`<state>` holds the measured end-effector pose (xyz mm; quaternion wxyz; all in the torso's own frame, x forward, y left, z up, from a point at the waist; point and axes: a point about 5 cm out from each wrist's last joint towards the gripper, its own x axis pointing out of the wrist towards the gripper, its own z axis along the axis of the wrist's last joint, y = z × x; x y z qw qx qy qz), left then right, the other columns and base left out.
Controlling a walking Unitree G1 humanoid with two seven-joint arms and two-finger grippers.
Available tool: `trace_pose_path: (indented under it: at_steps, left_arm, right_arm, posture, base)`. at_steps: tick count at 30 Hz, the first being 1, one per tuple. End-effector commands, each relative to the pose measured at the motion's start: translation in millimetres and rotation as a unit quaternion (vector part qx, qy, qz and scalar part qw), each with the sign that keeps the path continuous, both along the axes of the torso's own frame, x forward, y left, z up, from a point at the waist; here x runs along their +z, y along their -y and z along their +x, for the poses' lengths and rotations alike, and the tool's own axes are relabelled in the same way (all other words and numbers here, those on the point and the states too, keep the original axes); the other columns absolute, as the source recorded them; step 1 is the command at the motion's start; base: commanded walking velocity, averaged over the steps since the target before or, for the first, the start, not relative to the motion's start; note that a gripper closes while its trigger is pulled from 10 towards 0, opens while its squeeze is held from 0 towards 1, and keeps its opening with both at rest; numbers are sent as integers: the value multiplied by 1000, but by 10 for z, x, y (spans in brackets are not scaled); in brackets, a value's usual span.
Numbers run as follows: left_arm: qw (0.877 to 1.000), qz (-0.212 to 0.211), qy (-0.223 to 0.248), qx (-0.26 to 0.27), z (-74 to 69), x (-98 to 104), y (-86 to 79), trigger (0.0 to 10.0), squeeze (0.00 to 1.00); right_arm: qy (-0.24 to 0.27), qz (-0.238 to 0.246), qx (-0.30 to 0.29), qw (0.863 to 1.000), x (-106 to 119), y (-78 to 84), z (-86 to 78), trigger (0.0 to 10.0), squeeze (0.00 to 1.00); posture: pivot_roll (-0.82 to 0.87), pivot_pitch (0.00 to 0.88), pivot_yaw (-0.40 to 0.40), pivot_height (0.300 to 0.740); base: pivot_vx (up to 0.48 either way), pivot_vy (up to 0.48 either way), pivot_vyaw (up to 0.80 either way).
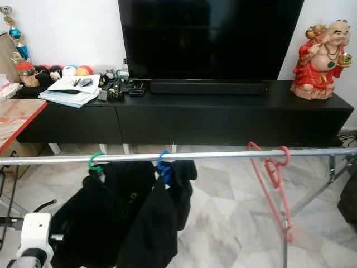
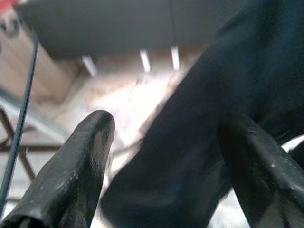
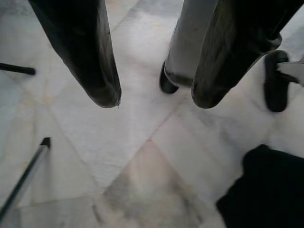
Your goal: Hang hanger
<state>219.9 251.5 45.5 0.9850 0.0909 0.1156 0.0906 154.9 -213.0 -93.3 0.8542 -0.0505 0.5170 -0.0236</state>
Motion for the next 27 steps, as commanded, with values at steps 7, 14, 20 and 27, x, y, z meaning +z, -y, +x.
trace_pose_path:
  at_steps: [7,14,20,27]
  left_arm:
    - [999,-10,-36,-7,-54,-140,33,10000,0]
    - [994,-34,-99,23,-206,-406,-6,10000,0]
    - [992,-38,-120,32,-254,-520,-17,10000,0]
    - [990,-40,-129,36,-281,-576,-21,10000,0]
  right_arm:
    - [-7,-3,-11,1000,-6,55,-40,10000,0]
    - [-6,-2,-15,1000,-6,57,-40,10000,0]
    - [-5,-1,-16,1000,-5,53,-37,10000,0]
    - [-4,0,-16,1000,-5,52,-35,10000,0]
  posture:
    - [205,0,2,740]
    - [191,0,6,740]
    - [188,0,8,740]
    - [187,0,7,740]
  base:
    - [0,0,0]
    - [0,241,0]
    - [0,480,0]
    - [0,480,0]
